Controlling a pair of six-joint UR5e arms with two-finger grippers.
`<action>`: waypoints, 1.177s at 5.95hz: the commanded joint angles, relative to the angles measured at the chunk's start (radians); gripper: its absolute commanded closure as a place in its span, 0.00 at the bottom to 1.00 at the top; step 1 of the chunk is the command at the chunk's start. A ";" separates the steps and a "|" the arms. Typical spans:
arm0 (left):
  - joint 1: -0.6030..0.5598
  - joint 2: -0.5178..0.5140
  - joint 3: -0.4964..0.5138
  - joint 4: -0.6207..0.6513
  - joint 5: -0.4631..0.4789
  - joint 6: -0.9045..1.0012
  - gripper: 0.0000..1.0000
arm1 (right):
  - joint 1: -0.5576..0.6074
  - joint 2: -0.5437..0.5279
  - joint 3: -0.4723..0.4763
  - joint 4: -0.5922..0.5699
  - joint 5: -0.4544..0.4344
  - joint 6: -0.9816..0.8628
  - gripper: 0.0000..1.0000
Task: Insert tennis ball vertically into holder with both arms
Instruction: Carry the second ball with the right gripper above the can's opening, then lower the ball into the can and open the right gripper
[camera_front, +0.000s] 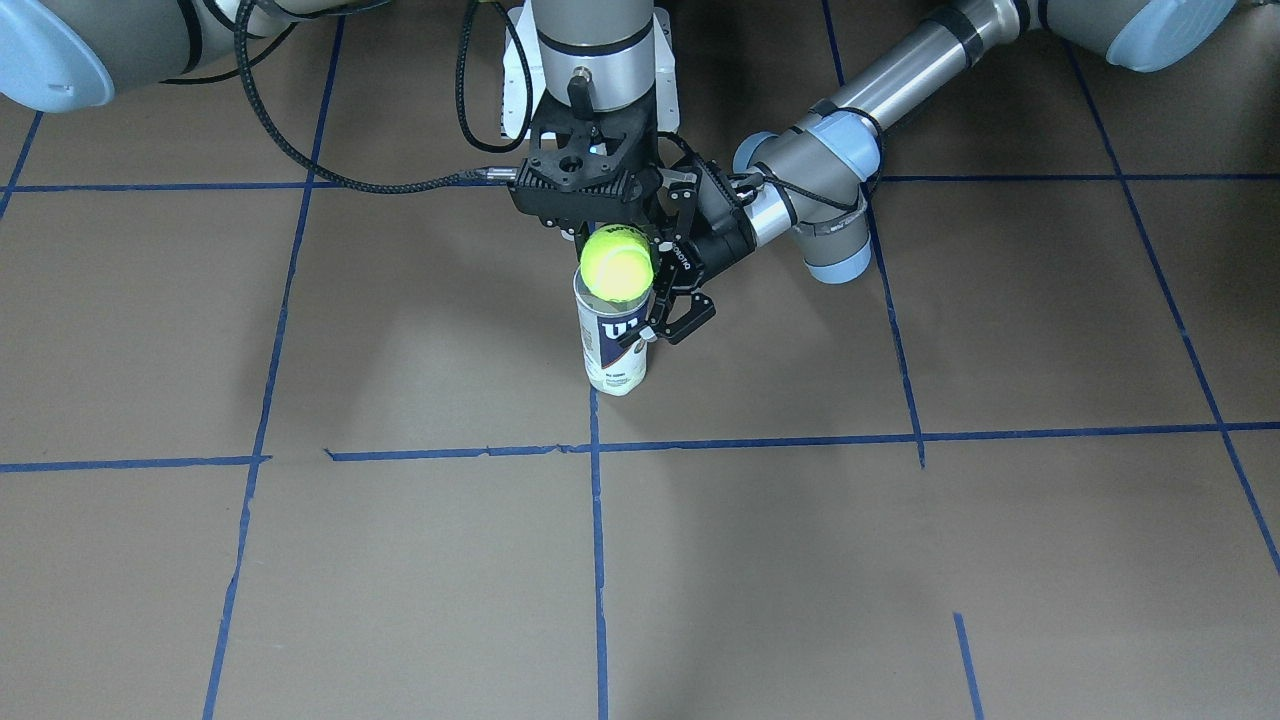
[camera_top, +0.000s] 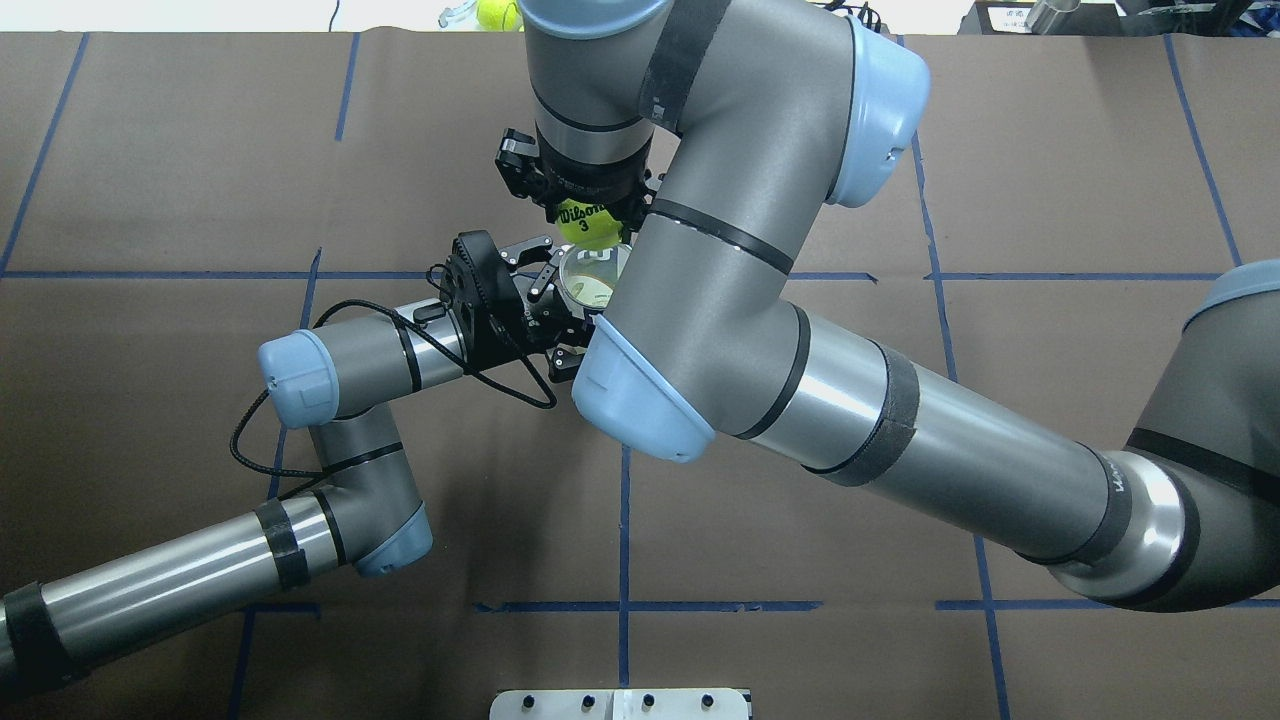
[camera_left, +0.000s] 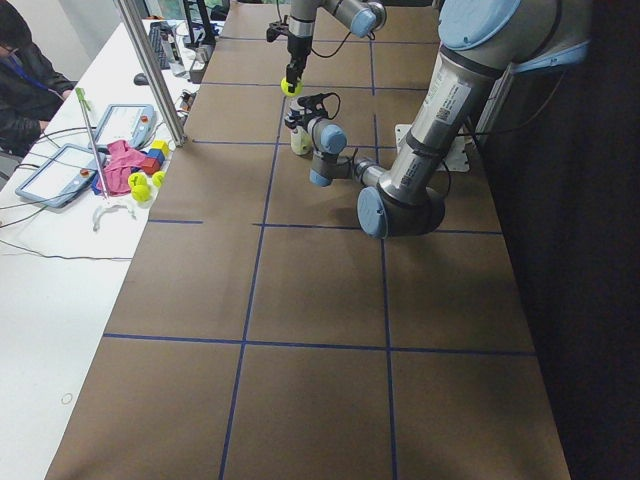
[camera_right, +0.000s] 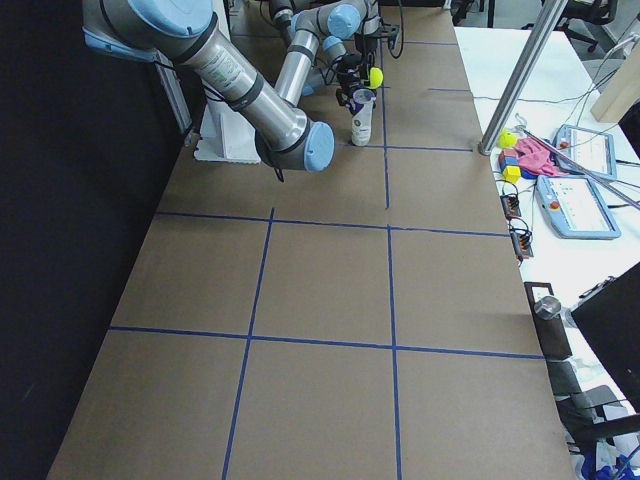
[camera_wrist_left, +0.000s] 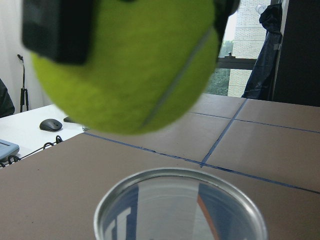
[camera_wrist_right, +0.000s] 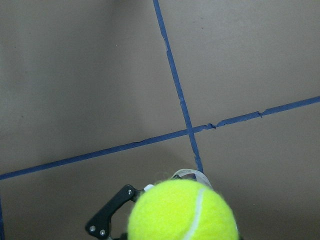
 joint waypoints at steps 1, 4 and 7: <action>0.000 0.000 0.000 0.000 0.000 0.000 0.07 | -0.016 -0.011 0.003 -0.007 0.000 0.000 0.65; 0.000 0.002 0.000 0.000 0.000 0.000 0.07 | -0.041 -0.025 0.003 -0.009 -0.006 0.000 0.53; 0.000 0.002 0.000 0.000 0.000 0.002 0.07 | -0.041 -0.031 0.003 -0.007 -0.006 -0.001 0.17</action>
